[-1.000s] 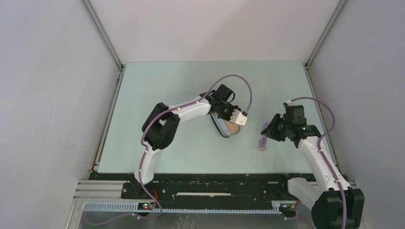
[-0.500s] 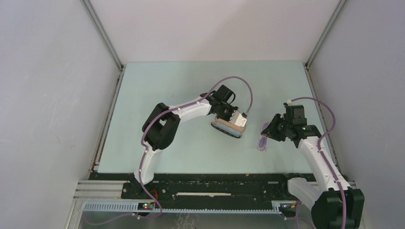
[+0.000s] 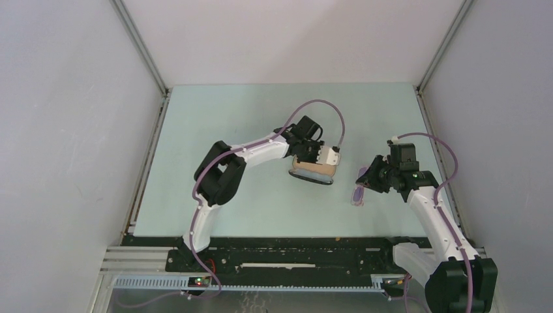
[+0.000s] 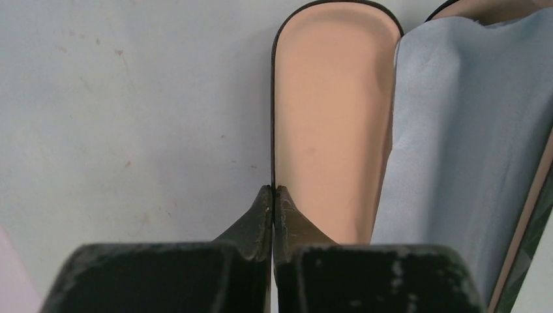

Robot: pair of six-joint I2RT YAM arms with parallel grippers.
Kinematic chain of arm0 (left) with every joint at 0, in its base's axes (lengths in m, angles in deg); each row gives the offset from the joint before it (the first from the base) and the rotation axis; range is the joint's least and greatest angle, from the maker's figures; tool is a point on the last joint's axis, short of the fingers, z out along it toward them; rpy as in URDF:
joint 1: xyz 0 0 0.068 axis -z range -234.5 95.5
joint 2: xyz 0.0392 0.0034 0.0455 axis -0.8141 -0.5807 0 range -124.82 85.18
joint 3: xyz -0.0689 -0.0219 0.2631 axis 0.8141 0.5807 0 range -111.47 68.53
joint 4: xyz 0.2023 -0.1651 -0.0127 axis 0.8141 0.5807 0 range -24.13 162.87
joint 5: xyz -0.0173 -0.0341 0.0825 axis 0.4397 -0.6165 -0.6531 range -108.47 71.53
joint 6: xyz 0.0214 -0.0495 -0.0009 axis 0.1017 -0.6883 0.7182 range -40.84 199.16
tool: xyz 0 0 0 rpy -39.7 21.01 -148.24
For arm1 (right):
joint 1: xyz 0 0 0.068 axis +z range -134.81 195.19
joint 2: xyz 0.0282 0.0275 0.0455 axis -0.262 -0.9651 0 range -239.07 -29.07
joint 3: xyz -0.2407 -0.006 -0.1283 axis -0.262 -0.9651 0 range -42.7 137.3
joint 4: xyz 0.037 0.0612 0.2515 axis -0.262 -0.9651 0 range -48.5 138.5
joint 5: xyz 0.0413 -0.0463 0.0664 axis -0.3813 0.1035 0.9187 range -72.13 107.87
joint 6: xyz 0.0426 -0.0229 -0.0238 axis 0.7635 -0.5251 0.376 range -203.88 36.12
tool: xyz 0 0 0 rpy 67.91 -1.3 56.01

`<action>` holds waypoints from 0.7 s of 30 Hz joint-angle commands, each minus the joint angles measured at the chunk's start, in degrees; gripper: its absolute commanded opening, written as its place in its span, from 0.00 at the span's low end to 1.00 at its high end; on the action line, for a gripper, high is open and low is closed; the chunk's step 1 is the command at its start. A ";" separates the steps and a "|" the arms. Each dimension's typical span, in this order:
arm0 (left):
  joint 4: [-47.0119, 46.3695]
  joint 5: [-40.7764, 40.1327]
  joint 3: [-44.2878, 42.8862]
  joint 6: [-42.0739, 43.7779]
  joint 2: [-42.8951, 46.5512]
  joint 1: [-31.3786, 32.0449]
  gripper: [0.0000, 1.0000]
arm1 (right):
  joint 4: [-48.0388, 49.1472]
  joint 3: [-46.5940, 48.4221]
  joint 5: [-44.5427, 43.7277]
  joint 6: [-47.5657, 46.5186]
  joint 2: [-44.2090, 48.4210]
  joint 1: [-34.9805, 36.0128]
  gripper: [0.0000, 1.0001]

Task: Organize the sunglasses
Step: Adjust the sunglasses case at the center of the board.

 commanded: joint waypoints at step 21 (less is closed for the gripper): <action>-2.02 -54.99 7.37 -67.70 15.51 1.16 0.00 | 8.40 2.31 5.67 4.47 -3.19 -0.39 0.30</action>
